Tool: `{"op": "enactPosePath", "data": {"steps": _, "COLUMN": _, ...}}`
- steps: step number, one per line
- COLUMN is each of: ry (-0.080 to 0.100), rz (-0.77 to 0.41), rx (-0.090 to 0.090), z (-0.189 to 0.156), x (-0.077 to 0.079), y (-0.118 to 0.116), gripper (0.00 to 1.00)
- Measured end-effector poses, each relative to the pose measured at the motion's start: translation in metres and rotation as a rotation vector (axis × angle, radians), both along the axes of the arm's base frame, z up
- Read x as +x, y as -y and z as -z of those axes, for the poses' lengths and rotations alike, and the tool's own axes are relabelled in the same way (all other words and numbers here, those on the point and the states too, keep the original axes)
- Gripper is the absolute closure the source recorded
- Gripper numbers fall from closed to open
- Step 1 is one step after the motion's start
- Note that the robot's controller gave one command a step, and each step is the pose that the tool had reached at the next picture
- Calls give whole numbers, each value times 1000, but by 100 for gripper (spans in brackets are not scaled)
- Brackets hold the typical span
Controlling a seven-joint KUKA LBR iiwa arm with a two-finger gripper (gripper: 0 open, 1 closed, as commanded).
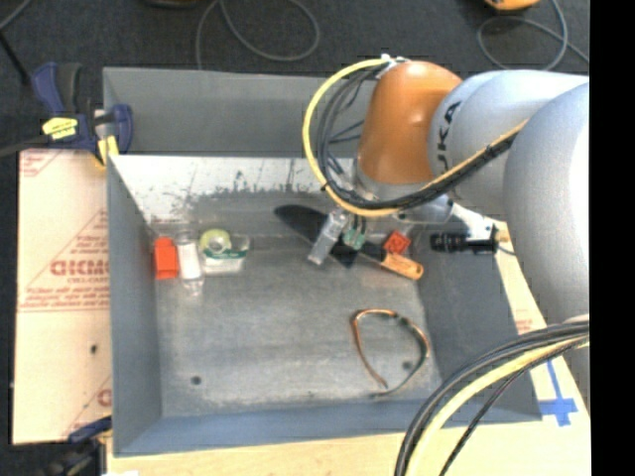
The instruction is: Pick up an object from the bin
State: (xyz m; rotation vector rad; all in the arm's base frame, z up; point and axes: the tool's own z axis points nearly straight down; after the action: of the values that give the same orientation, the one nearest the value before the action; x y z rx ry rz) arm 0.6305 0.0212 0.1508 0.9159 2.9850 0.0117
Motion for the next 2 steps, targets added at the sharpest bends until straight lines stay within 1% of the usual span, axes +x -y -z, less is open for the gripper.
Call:
{"op": "enactPosePath", "data": {"steps": 1, "ry": 1, "rz": 8, "rx": 0, "z": -27, "x": -4, "y": 0, "gripper": 100}}
{"op": "enactPosePath", "data": {"steps": 2, "ry": 2, "rz": 20, "rx": 0, "z": -29, "x": -5, "y": -5, "gripper": 100}}
